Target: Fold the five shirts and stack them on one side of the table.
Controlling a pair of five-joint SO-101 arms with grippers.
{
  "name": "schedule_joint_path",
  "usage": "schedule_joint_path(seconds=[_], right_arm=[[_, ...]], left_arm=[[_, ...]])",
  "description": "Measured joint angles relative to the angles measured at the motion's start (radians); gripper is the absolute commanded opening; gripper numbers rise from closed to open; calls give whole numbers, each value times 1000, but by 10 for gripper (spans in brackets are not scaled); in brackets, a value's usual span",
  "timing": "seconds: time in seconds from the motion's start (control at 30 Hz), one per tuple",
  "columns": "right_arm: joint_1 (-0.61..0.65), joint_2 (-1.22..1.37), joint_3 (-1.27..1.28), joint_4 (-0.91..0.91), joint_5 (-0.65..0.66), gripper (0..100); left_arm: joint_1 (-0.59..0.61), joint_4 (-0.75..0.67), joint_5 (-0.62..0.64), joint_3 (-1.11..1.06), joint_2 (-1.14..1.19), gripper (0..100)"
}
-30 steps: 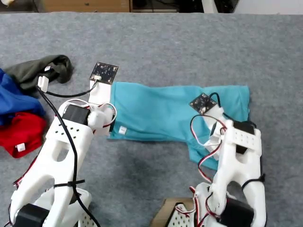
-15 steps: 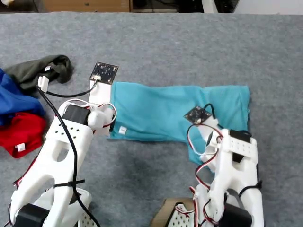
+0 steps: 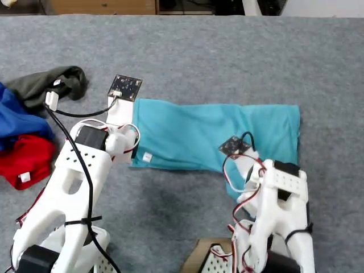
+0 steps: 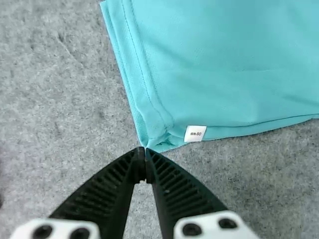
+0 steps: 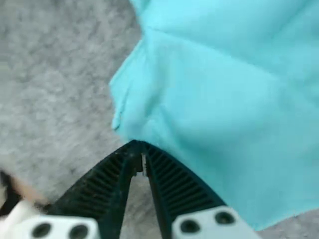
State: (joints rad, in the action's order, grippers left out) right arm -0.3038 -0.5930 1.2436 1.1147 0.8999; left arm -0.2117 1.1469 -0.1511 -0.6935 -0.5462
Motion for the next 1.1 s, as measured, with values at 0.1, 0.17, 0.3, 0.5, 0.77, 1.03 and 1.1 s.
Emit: schedule_joint_path(seconds=[0.1, 0.17, 0.3, 0.5, 0.77, 1.03, 1.1], right_arm=[[0, -135, -2, 84, 0, 9], [0, -256, -2, 138, 0, 9], [0, -502, -2, 192, 0, 12], [0, -525, 0, 157, 0, 12], [-12, -181, -233, -6, -18, 12], [-34, 400, -717, -48, -130, 9], [-34, 543, -838, -48, -169, 9]], left_arm=[[0, 0, 0, 0, 0, 19], [0, 0, 0, 0, 0, 19], [0, -9, 0, 0, 0, 19], [0, -14, 0, 0, 0, 19], [0, -14, 147, 84, 26, 19], [-3, 9, 160, 233, 305, 19], [-21, 23, 160, 253, 370, 19]])
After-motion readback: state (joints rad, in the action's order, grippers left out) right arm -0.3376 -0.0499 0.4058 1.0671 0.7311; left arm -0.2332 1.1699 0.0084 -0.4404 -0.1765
